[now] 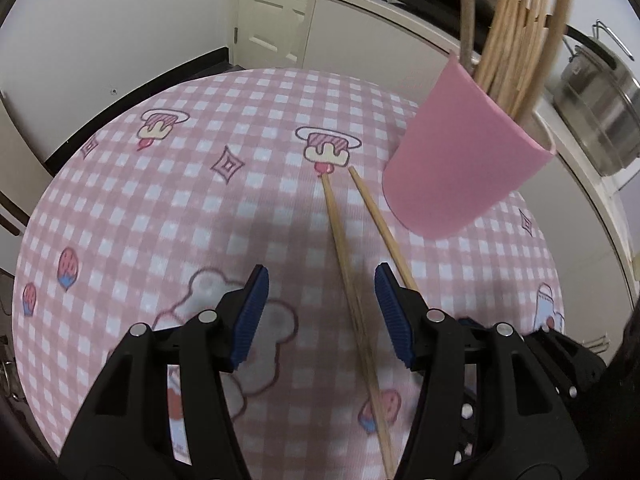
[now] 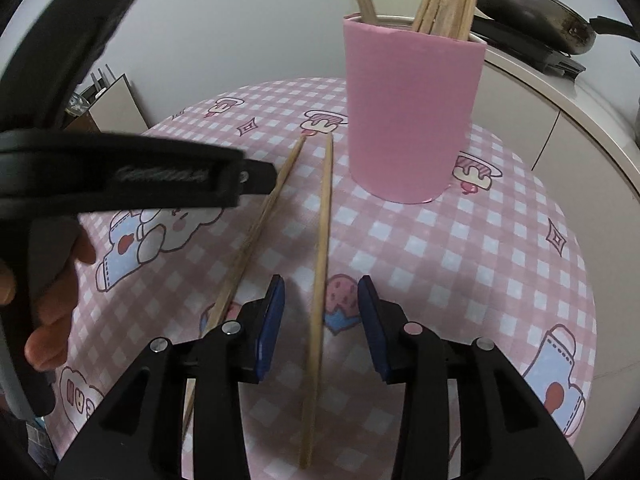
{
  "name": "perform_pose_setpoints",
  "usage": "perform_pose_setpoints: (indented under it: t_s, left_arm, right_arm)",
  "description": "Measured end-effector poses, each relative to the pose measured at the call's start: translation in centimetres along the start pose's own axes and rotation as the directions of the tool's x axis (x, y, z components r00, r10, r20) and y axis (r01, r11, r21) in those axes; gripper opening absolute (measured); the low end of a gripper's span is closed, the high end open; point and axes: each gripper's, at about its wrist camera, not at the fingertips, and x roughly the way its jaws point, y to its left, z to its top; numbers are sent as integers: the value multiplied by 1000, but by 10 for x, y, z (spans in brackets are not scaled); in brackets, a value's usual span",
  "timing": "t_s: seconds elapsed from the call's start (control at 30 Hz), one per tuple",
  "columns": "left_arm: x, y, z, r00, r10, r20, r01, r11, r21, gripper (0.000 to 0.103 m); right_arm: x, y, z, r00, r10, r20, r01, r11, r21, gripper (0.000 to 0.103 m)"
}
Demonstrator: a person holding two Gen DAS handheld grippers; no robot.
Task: Organize utensils
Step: 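Move both tools down over the last loose chopsticks beside the cup, then grasp a chopstick with the left tool while the right tool grasps another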
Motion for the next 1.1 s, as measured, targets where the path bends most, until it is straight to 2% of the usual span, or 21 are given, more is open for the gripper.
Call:
perform_pose_setpoints:
  t_s: [0.13, 0.17, 0.2, 0.23, 0.27, 0.43, 0.77, 0.93, 1.1]
  left_arm:
    - [11, -10, 9, 999, 33, -7, -32, 999, 35, 53]
    - [13, -12, 10, 999, 48, -9, -47, 998, 47, 49]
    - [16, -13, 11, 999, 53, -14, -52, 997, 53, 40]
    - [19, -13, 12, 998, 58, -24, -56, 997, 59, 35]
    - [23, -13, 12, 997, 68, -33, -65, 996, 64, 34]
    - [26, -14, 10, 993, 121, 0, -120, 986, 116, 15]
    - [14, 4, -2, 997, 78, 7, -78, 984, 157, 8]
    - [3, 14, -14, 998, 65, 8, -66, 983, 172, 8]
    - [-9, 22, -28, 999, 47, 3, -47, 982, 182, 7]
  right_arm:
    - [2, -5, 3, 1000, -1, 6, 1, 1000, 2, 37]
    - [2, -6, 4, 1000, -2, 7, 2, 1000, 3, 37]
    - [3, -7, 5, 1000, -2, 9, 2, 1000, 6, 37]
    - [5, -8, 6, 1000, -3, 10, 3, 1000, 7, 37]
    - [5, -10, 7, 1000, -4, 11, 4, 1000, 7, 37]
    - [13, -11, 19, 1000, -13, 13, 13, 1000, 4, 37]
    - [29, 2, 32, 999, -40, 14, 40, 999, -33, 34]
    - [34, 9, 34, 999, -37, 1, 37, 998, -51, 8]
    - [25, 16, 24, 1000, -17, -25, 15, 998, -65, 5]
